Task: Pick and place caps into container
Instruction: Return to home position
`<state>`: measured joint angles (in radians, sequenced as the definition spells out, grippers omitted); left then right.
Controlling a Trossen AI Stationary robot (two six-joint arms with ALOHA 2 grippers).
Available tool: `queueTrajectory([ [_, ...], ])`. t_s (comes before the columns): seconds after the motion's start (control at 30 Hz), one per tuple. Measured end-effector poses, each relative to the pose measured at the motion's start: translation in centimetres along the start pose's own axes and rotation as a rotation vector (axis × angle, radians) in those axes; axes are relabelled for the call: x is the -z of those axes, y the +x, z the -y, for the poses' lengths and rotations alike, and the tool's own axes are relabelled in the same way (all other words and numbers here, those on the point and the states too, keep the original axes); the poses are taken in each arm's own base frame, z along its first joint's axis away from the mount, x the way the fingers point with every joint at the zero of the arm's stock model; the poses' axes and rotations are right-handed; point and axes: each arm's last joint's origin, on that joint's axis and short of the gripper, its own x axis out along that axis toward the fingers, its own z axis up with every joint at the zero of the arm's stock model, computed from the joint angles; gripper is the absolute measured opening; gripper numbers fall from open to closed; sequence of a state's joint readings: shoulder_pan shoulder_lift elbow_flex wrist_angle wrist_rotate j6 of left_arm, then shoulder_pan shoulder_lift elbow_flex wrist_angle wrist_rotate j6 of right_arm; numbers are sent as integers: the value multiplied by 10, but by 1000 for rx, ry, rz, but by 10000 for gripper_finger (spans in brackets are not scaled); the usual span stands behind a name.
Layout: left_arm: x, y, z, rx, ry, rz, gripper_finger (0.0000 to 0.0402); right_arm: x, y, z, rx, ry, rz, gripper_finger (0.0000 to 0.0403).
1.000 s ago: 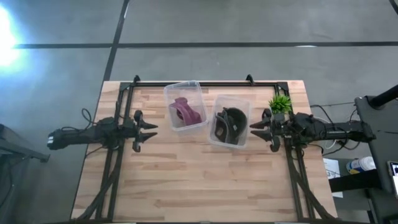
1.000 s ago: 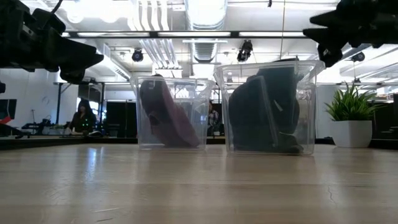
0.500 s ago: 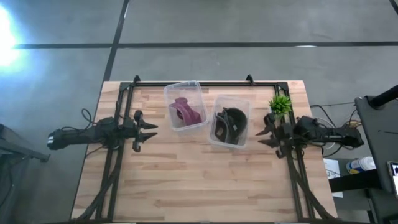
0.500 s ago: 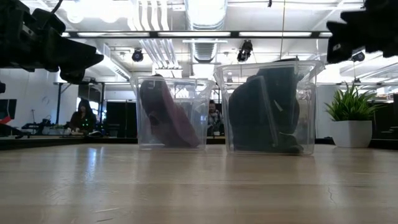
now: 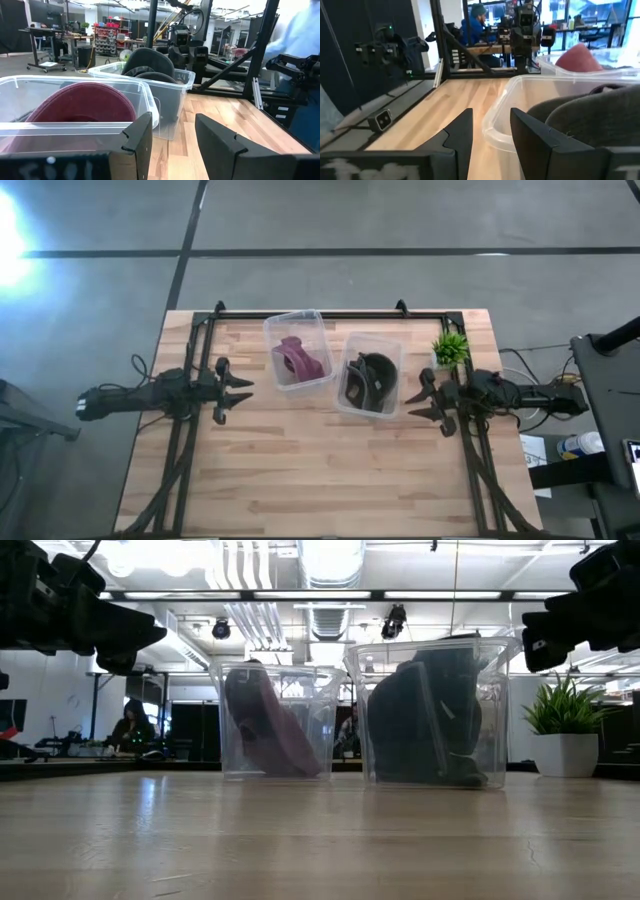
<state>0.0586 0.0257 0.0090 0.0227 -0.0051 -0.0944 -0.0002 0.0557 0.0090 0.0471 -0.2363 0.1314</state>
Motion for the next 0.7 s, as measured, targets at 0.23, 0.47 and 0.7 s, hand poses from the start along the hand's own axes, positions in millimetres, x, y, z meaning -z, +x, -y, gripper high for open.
queueTrajectory([
  [0.23, 0, 0, 0, 0, 0, -1, 144, 0, 0, 0, 0, 50, -3, 128],
  [0.47, 0, 0, 0, 0, 0, -1, 144, 0, 0, 0, 1, 51, -5, 128],
  [0.7, 0, 0, 0, 0, 0, -2, 144, 0, 0, 0, 1, 53, -4, 128],
])
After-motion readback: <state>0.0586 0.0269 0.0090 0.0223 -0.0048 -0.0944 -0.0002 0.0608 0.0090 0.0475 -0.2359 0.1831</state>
